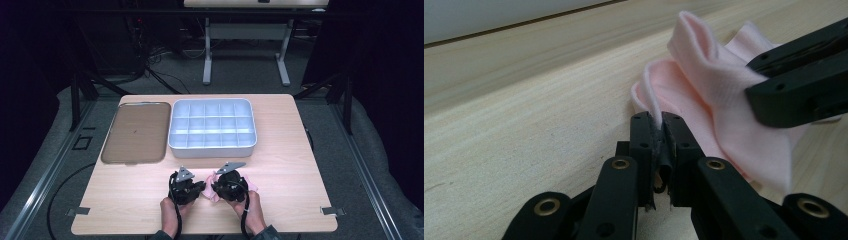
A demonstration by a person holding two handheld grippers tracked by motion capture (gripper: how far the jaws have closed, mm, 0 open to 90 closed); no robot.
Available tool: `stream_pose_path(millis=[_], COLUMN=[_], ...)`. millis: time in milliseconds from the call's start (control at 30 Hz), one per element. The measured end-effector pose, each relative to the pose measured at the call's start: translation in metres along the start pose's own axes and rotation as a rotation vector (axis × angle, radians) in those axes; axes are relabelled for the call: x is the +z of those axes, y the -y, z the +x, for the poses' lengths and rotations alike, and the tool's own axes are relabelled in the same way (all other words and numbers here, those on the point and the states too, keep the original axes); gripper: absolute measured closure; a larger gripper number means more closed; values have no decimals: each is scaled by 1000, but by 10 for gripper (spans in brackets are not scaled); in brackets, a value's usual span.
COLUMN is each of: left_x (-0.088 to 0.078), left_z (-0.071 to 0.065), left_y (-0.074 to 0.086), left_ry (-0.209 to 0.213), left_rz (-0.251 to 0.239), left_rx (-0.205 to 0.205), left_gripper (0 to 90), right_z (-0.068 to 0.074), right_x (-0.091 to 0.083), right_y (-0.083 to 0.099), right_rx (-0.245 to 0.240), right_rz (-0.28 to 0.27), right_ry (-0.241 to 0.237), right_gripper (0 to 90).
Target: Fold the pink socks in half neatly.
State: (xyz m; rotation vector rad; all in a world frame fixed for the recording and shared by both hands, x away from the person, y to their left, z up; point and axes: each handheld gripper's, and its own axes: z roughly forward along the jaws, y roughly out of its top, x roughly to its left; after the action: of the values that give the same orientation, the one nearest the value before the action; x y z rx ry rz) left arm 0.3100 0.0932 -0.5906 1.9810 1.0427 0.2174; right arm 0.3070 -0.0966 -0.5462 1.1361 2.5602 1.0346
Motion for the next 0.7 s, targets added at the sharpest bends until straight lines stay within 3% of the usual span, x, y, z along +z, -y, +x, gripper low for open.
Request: stream_pose_path(millis=[33, 67, 100, 133, 167, 200, 233, 300, 333, 433, 533, 567, 700], left_x=[0, 0, 0, 0, 0, 0, 0, 0, 0, 0, 0, 0, -1], left_z=[0, 0, 0, 0, -1, -1, 0, -1, 0, -1, -2, -2, -2], left_y=[0, 0, 0, 0, 0, 0, 0, 0, 0, 0, 0, 0, 0], left_ry=[-1, 0, 0, 0, -4, -4, -4, -4, -2, -11, -13, -13, -17], left_rz=[0, 0, -1, -1, -2, -2, -2, -3, -2, 0, -4, -5, -7], left_rx=[0, 0, -1, -2, 0, 0, 4, 0, -1, 10, 13, 13, 25], left_gripper=[840, 839, 839, 839, 839, 839, 839, 839, 839, 834, 824, 774, 686], right_z=[1, 1, 0, 0, -6, -6, -15, -20, -25, -35, -34, -33, -37], right_x=[2, -1, -3, -3, -16, -16, -28, -31, -31, -16, -12, -13, -18], right_y=[0, 1, 2, 2, 7, 7, 12, 14, 15, 25, 30, 34, 40], right_rx=[-8, -24, -21, -21, 6, 6, 34, 52, 65, 75, 67, 67, 83], right_rz=[-13, -13, -38, -38, -96, -96, -164, -163, -138, -58, -59, -66, -70], right_ry=[-24, -48, -63, -63, -78, -78, -83, -76, -58, 33, 64, 87, 104], right_gripper=[777, 591, 531, 531, 506, 506, 510, 510, 510, 517, 493, 456, 427])
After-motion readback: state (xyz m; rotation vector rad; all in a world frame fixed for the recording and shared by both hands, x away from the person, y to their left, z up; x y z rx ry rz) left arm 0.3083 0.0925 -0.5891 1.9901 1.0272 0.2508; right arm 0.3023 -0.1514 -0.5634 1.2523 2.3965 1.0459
